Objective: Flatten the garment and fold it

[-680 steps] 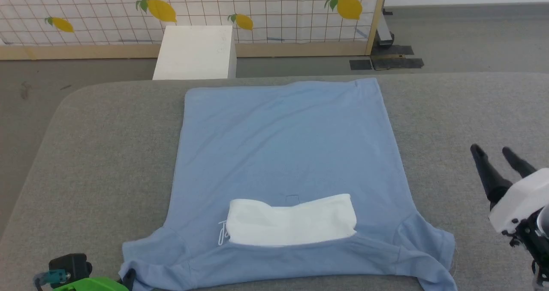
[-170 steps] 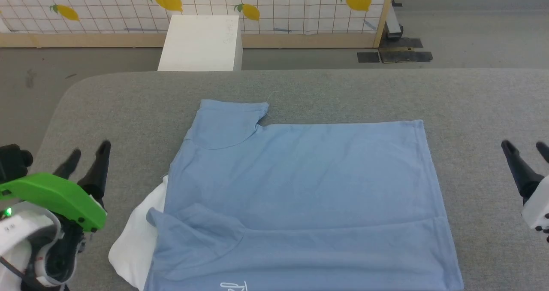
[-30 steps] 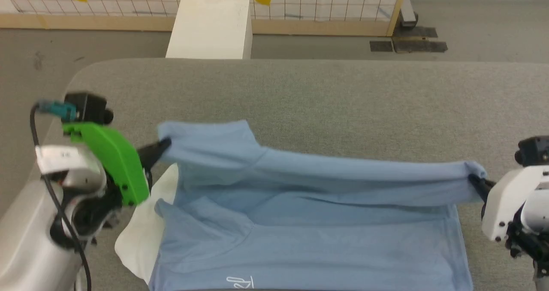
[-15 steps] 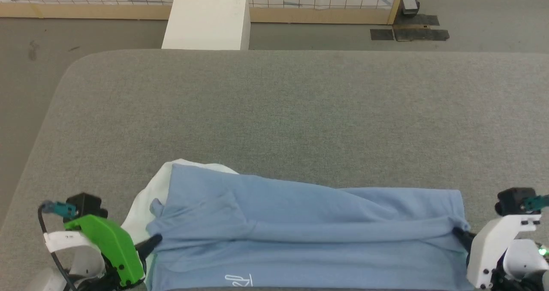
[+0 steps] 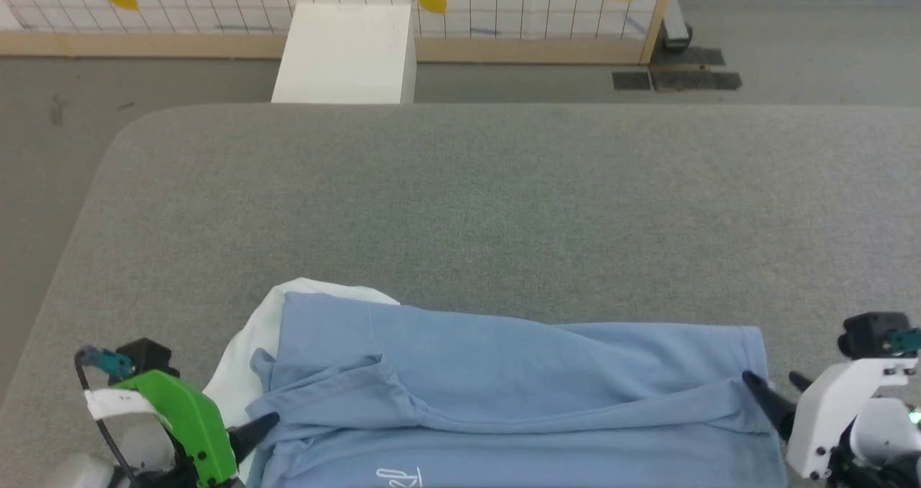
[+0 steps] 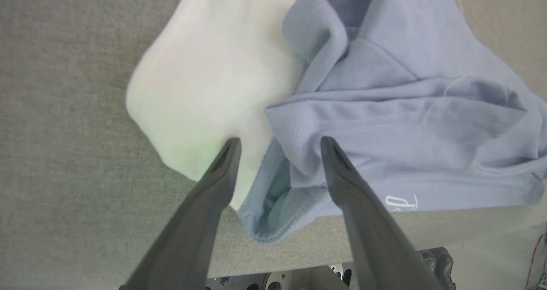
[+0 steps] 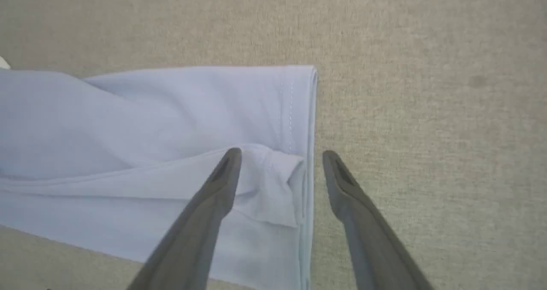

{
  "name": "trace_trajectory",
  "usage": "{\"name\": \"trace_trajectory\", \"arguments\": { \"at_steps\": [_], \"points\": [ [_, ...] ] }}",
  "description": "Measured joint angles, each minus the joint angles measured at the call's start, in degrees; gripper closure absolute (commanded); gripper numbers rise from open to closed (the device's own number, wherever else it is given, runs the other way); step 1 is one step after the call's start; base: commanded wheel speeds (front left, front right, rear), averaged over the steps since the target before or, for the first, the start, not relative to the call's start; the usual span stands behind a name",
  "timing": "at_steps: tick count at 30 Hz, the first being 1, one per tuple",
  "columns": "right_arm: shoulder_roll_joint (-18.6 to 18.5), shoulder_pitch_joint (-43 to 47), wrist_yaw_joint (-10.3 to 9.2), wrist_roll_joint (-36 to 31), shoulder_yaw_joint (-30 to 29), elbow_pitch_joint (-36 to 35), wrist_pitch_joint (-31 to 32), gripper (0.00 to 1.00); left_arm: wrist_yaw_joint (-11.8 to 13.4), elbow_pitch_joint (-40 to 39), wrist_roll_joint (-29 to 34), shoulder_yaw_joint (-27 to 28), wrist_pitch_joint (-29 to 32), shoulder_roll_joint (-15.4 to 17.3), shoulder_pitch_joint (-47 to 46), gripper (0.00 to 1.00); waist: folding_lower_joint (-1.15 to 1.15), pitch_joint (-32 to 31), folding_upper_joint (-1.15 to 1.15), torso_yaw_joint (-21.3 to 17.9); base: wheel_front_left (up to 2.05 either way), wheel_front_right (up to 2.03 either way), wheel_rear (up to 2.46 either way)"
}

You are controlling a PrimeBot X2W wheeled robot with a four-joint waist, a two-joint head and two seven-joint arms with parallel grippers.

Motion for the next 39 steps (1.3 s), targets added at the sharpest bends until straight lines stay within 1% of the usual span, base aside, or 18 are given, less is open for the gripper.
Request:
{"name": "trace_trajectory", "arguments": {
  "at_steps": [5,6,8,11,15,19,20,23,26,28,33,39],
  "points": [
    [-2.2,0.02,0.0,2.68,-1.79,-5.69,0.57,0.0,2.47,-4.76,0.04,1.55,1.83,2.7,-1.69,0.0,0.0,-2.54,0.0,0.09,0.0,0.0,0.0],
    [-2.76,0.01,0.0,3.05,-2.33,-6.68,1.05,0.0,3.04,-5.71,0.04,2.44,1.51,2.86,-2.22,0.0,0.0,-3.12,0.0,0.09,0.0,0.0,0.0],
    [-3.49,-0.03,0.0,3.78,-3.64,-8.1,1.82,0.0,3.3,-7.4,0.48,3.91,-0.22,3.12,-3.33,0.0,0.0,-4.14,0.0,0.03,0.0,0.0,0.0],
    [-4.67,-0.12,0.0,3.82,-5.0,-9.16,2.86,0.0,2.48,-8.71,3.22,7.44,-8.23,2.86,-5.22,0.0,0.0,-5.52,0.0,-0.14,0.0,0.0,0.0],
    [-4.95,-0.42,0.0,3.86,-5.77,-9.59,3.6,0.0,-0.75,-8.71,9.28,10.39,-21.96,2.26,-6.34,0.0,0.0,-6.24,0.0,-0.45,0.0,0.0,0.0],
    [-4.5,-0.41,0.0,4.07,-6.17,-9.25,4.02,0.0,-3.28,-6.89,15.6,10.94,-34.28,1.07,-6.23,0.0,0.0,-5.49,0.0,-0.34,0.0,0.0,0.0],
    [-4.3,-0.34,0.0,4.11,-6.2,-9.12,4.05,0.0,-3.66,-6.37,17.44,11.04,-37.44,0.65,-6.21,0.0,0.0,-5.21,0.0,-0.27,0.0,0.0,0.0],
    [-3.96,-0.26,0.0,4.12,-6.25,-8.35,4.63,0.0,-4.48,-4.77,21.31,10.8,-44.35,-0.14,-6.09,0.0,0.0,-4.18,0.0,-0.07,0.0,0.0,0.0],
    [-3.72,-0.16,0.0,4.31,-5.82,-7.33,5.97,0.0,-5.68,-3.1,24.52,10.01,-46.77,-0.6,-5.76,0.0,0.0,-2.97,0.0,0.07,0.0,0.0,0.0],
    [-3.83,-0.02,0.0,4.89,-5.22,-6.5,7.24,0.0,-6.64,-2.15,25.33,9.59,-47.27,-0.98,-5.57,0.0,0.0,-2.15,0.0,0.13,0.0,0.0,0.0],
    [-5.71,0.41,0.0,6.55,-2.56,-4.47,9.45,0.0,-9.75,0.29,27.31,8.18,-47.74,-1.43,-5.35,0.0,0.0,0.04,0.0,0.44,0.0,0.0,0.0],
    [-5.84,0.63,0.0,7.57,-0.98,-1.29,9.43,0.0,-11.28,1.55,27.69,9.04,-47.92,-1.63,-5.5,0.0,0.0,2.81,0.0,1.18,0.0,0.0,0.0]
  ]
}}
